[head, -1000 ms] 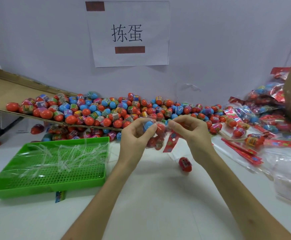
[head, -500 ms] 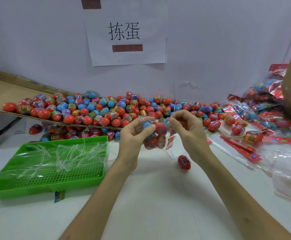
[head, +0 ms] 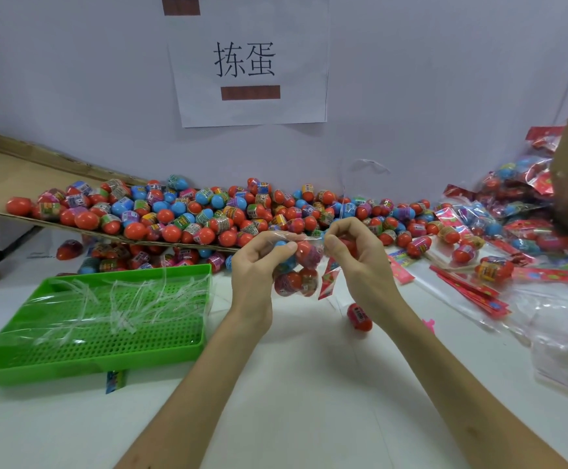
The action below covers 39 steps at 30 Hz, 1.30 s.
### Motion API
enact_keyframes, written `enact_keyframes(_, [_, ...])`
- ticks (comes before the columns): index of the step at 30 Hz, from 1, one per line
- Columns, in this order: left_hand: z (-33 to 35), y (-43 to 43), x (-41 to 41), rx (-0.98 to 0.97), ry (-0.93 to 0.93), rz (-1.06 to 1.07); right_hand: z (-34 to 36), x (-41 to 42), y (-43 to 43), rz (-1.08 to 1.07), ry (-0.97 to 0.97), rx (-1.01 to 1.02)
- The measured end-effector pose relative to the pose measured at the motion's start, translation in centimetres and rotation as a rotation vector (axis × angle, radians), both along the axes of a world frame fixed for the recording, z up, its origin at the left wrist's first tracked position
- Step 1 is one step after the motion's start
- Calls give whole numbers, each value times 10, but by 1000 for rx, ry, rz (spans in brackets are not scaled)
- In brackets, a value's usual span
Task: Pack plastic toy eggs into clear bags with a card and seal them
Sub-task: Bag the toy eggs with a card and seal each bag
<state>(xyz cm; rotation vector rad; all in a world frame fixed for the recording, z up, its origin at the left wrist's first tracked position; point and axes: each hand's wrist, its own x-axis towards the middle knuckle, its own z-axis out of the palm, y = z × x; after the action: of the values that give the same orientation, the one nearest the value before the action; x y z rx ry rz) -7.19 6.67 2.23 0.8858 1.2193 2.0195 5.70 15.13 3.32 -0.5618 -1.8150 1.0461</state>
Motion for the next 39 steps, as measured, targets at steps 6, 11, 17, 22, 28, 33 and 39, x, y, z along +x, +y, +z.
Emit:
enact_keyframes(6, [0, 1, 2, -25, -35, 43, -1, 0, 0, 5, -13, 28])
enact_keyframes(11, [-3, -1, -2, -18, 224, 141, -2, 5, 6, -15, -54, 110])
enact_keyframes(17, [-5, -4, 3, -78, 426, 126, -3, 7, 8, -8, -120, 241])
enact_keyframes(22, [-4, -6, 9, -85, 454, 145, -4, 7, 6, -19, -141, 297])
enact_keyframes(28, [-6, -5, 12, -75, 489, 167, -11, 3, 6, -12, -200, 367])
enact_keyframes(33, [-7, -4, 10, -68, 466, 165, -10, 4, 6, -37, -167, 409])
enact_keyframes(39, [-9, -4, 14, -91, 460, 203, -12, 3, 2, -103, -144, 556])
